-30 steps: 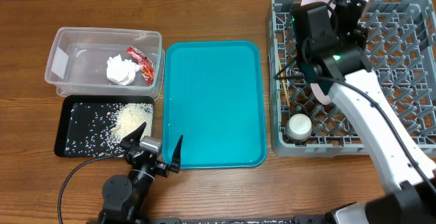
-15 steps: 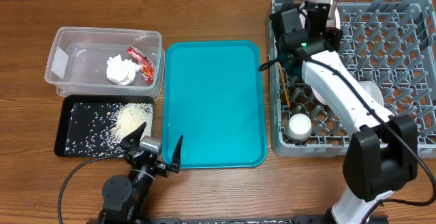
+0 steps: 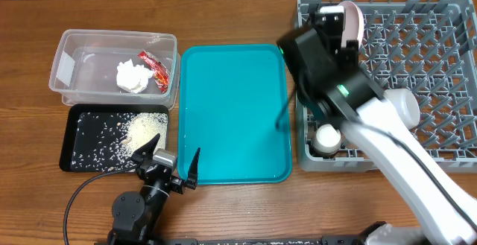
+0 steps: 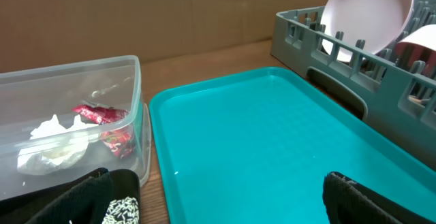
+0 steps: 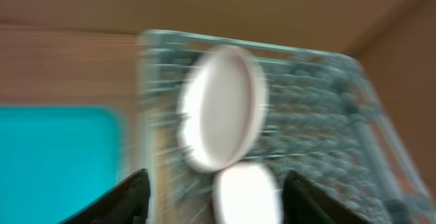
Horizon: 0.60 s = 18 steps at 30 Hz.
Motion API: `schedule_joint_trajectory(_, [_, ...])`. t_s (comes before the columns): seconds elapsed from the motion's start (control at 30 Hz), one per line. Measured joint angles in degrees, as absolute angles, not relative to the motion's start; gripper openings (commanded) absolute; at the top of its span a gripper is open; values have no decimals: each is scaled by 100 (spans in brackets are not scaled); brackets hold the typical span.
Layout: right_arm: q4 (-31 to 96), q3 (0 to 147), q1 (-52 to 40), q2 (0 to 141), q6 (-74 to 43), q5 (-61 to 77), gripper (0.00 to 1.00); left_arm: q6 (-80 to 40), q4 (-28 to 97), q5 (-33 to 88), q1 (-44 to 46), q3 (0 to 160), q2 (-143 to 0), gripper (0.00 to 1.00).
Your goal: Sort waste into correct bins and load items into the dishwasher
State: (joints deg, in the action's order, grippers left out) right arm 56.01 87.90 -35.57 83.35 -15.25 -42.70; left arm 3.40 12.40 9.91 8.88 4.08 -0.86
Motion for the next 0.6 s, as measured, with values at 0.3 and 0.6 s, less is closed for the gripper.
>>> schedule_joint_trajectory(0.3, [5811,8842,-4456,6748,-1500,-1179,100,340,1240,991,888,408,-86,100])
schedule_joint_trajectory(0.6, [6523,8851,-4510,6508,-1288,-322,100,340,1240,991,888,408,-86,100])
